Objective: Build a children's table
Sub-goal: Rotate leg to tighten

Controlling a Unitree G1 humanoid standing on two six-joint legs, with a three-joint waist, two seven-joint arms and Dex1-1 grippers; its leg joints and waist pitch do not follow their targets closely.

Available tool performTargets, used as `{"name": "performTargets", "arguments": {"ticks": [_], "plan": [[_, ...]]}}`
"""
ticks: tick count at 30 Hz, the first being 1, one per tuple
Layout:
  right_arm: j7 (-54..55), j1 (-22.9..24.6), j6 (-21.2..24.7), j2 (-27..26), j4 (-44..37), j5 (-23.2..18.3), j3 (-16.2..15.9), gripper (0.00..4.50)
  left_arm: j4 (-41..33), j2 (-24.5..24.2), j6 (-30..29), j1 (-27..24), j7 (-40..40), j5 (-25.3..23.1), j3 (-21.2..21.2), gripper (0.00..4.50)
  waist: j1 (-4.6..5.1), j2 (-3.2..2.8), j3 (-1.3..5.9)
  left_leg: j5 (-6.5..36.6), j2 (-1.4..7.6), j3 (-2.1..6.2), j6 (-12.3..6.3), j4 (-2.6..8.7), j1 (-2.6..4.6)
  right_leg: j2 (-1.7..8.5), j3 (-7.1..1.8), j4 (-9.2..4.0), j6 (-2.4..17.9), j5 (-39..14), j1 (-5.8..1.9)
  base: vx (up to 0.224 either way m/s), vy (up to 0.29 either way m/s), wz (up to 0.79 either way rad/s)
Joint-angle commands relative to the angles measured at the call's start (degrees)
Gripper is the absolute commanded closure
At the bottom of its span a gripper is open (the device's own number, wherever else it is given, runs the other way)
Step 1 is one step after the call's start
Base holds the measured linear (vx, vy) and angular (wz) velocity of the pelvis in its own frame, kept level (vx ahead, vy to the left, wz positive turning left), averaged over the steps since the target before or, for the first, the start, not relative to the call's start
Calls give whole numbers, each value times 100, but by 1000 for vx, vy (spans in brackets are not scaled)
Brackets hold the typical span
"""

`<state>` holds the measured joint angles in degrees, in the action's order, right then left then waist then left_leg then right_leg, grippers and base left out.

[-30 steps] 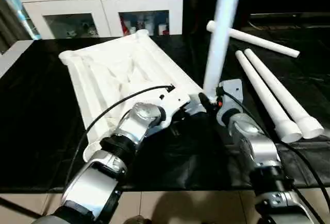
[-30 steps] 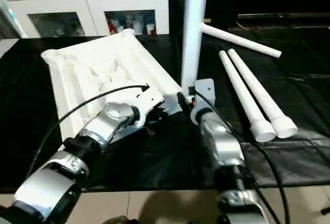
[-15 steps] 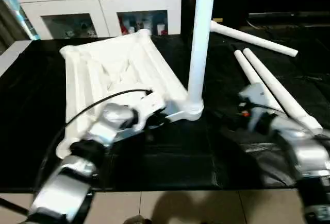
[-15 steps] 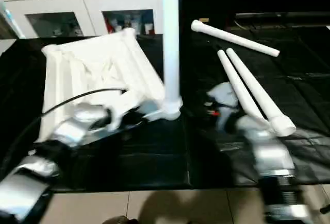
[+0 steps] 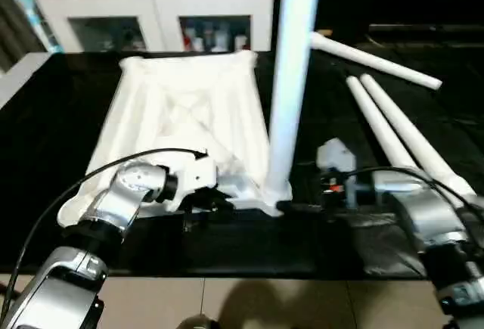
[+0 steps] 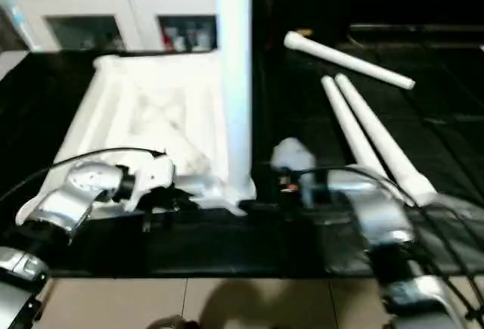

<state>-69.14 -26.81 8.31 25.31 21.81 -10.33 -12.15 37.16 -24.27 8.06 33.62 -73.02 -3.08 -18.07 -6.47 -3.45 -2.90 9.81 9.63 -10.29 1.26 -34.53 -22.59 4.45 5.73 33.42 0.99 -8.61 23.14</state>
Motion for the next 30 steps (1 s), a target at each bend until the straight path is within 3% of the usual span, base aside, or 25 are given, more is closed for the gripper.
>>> {"name": "performTargets", "arguments": {"ticks": [1,6,12,13,18,25,27,30], "plan": [[-79,-119,-42,-14,149,83,-79,23,-267,-33,168,12,-72,68,-29,450,12,95,440,1235,428,130,-345,399,169,505,-325,-339,1167,-1626,-254,0,0,0],[-437,-247,59,-39,332,-14,-205,67,-412,-30,161,-40,-144,74,-87,450,-9,131,441,1107,421,125,-410,384,143,513,-327,-321,1152,-1530,-274,0,0,0],[-538,-340,-120,-97,652,1,-192,122,-484,-7,131,-69,-126,68,-102,450,-9,125,437,1115,421,125,-399,381,148,502,-322,-333,1152,-1643,-266,0,0,0],[-540,-340,-121,-98,656,-2,-189,130,-485,-7,131,-69,-126,67,-102,450,-11,100,437,1132,421,130,-393,381,148,502,-322,-330,1150,-1647,-265,0,0,0],[-569,-325,-132,-115,695,-33,-153,173,-440,-17,168,-67,-126,44,-119,450,-6,111,442,1176,421,131,-370,384,150,500,-321,-327,1160,-1608,-272,0,0,0],[-228,-109,-26,-287,473,-65,-105,192,-291,150,-31,54,228,-11,-27,450,-8,118,441,1158,419,126,-389,381,150,501,-323,-329,1163,-1621,-268,0,0,0],[166,1,118,-362,339,99,-155,192,-199,291,-269,167,508,-44,37,450,-9,72,421,1287,418,138,-310,400,173,489,-321,-358,1114,-1805,-254,0,0,0],[1040,38,249,-687,356,308,-74,193,-92,594,-550,350,910,-12,138,450,60,82,375,1727,383,164,-84,433,192,513,-304,-435,951,-2483,-270,0,0,0]]}}
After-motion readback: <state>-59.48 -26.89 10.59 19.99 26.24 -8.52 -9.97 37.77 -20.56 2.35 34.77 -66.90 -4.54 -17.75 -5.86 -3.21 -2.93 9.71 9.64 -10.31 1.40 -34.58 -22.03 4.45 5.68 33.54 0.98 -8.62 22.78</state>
